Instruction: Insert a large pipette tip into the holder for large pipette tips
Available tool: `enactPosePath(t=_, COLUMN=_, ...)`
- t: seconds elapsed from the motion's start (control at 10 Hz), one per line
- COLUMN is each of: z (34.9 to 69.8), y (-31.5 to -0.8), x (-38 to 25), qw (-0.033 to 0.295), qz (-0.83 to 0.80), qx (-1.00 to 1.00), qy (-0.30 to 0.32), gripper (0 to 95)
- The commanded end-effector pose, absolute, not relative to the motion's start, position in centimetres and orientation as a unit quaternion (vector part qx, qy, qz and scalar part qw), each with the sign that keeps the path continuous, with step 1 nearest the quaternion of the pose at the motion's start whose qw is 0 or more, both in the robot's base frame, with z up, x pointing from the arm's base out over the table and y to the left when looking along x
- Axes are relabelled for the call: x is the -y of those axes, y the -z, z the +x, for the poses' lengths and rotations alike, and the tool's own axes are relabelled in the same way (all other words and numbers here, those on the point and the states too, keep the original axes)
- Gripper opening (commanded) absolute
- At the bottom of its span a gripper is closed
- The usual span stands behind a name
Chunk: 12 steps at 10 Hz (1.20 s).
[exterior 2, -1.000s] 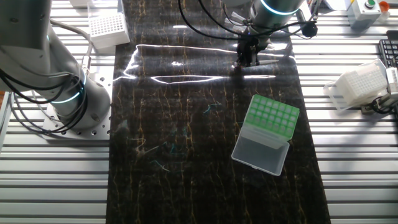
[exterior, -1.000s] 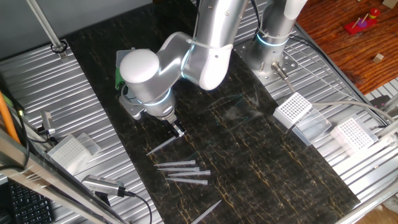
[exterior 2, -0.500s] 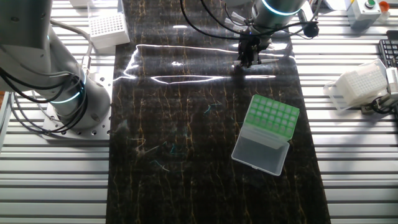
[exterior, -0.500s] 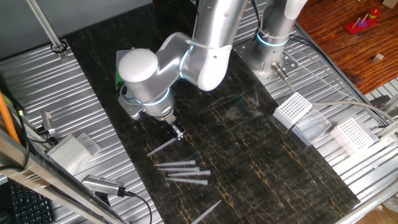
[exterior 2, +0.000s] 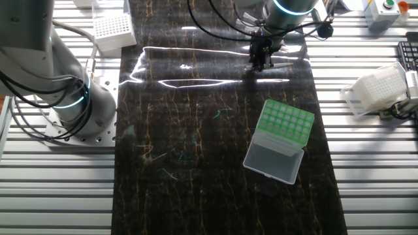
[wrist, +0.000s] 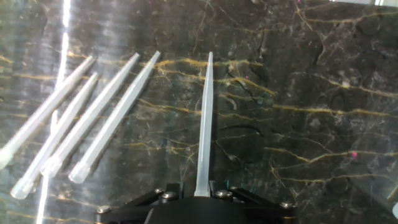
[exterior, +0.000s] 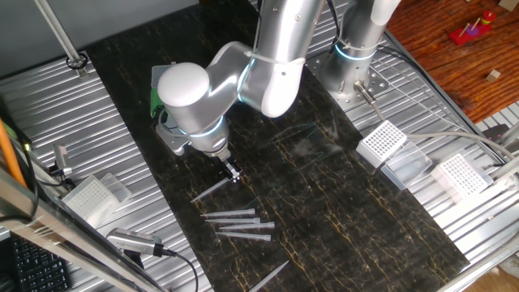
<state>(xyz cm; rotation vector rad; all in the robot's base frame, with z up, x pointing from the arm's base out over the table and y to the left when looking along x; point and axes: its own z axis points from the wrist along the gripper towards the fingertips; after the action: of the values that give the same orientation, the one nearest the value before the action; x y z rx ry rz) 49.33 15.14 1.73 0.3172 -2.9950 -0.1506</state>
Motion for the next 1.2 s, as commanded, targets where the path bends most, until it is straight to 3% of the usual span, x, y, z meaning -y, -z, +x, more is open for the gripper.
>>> enactPosePath(t=0.1, z=49.2, y=-1.5, x=-15.0, qw=0.06, qz=0.106, qx=0.991, qy=0.049, gripper=19.0)
enactPosePath(t=0.2, z=49.0, y=-1.3, x=-14.8, qw=0.057, qz=0.106, qx=0.992, qy=0.049, gripper=19.0)
enactPosePath(t=0.3, z=48.8, y=-1.2, x=-14.7, qw=0.056, qz=0.107, qx=0.992, qy=0.048, gripper=0.0)
enactPosePath(t=1.2, z=50.1, y=-2.2, x=-15.0, qw=0.05, qz=0.086, qx=0.994, qy=0.05, gripper=0.0)
